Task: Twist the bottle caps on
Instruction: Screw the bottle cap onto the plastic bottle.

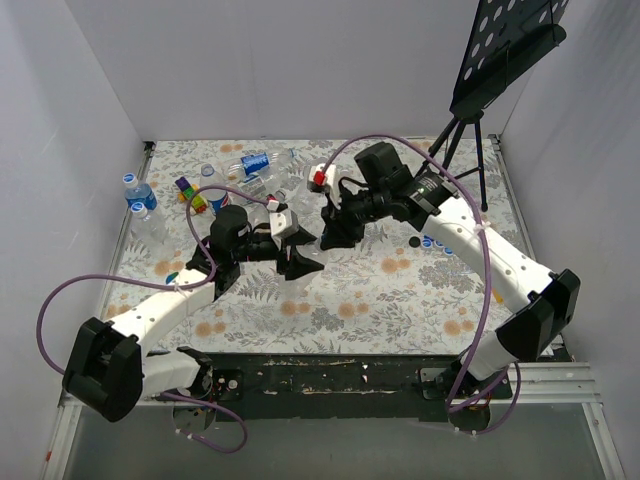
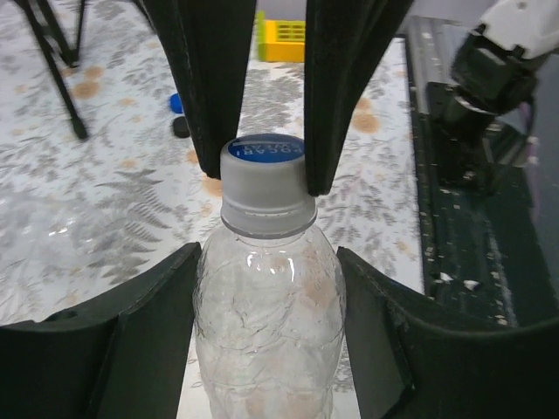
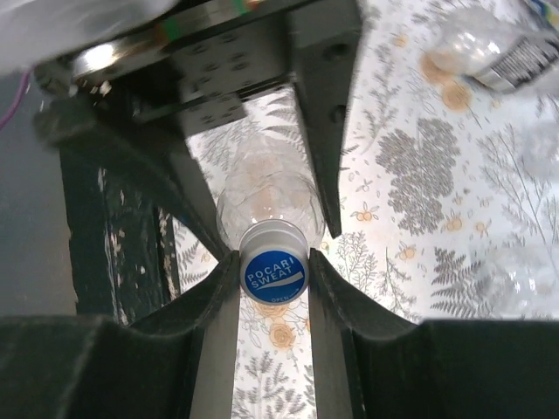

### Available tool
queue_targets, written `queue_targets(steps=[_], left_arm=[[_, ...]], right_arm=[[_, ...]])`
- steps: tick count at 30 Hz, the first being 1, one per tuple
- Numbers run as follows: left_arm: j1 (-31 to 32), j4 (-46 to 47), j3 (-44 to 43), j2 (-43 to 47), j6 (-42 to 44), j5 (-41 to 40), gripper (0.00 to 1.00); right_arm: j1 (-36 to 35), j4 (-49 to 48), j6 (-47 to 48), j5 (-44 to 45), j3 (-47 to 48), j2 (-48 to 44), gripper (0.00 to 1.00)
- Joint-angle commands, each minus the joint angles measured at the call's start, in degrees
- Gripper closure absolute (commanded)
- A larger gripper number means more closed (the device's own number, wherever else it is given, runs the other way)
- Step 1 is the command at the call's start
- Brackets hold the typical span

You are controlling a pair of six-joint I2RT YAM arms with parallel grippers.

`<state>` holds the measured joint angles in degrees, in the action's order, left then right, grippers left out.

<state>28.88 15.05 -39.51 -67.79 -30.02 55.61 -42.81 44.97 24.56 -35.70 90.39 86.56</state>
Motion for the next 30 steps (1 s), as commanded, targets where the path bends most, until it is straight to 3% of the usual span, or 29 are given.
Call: queue_targets(steps=[1, 5, 11, 20, 22, 25, 28, 30], left_arm=[[0.73, 1.65, -0.49, 3.71, 1.89, -14.71, 1.00], [5.55, 2.08, 2.06, 7.49, 8.03, -34.11, 1.00], [14.79, 8.15, 6.54, 9.52, 13.06, -58.74, 1.00], [18.31, 10.17, 6.64, 6.97, 15.61, -73.97, 1.00], [18.31, 10.00, 6.64, 7.32, 15.34, -73.46, 1.00], [17.88, 8.68, 6.37, 7.50, 13.50, -68.38, 1.00], [14.99, 5.70, 5.15, 6.62, 9.56, -58.38, 1.00], [11.74, 3.33, 3.13, 5.39, 6.83, -45.33, 1.00]], right_arm=[[-0.35, -0.24, -17.58, 18.09, 6.10, 4.48, 0.99], [-0.43, 0.56, -31.03, 25.85, 6.12, 6.34, 0.99], [-2.19, -5.77, -40.28, 31.48, 1.63, 4.67, 0.99], [-2.46, -6.65, -41.52, 35.09, 2.68, 3.88, 0.99], [-2.46, -7.35, -41.00, 34.04, 2.34, 3.53, 0.93], [-2.46, -10.94, -38.71, 30.44, 0.15, 0.90, 0.61], [-2.37, -14.73, -34.85, 28.68, -2.23, -2.88, 0.41], [-2.20, -16.57, -31.34, 27.10, -3.98, -5.43, 0.31]])
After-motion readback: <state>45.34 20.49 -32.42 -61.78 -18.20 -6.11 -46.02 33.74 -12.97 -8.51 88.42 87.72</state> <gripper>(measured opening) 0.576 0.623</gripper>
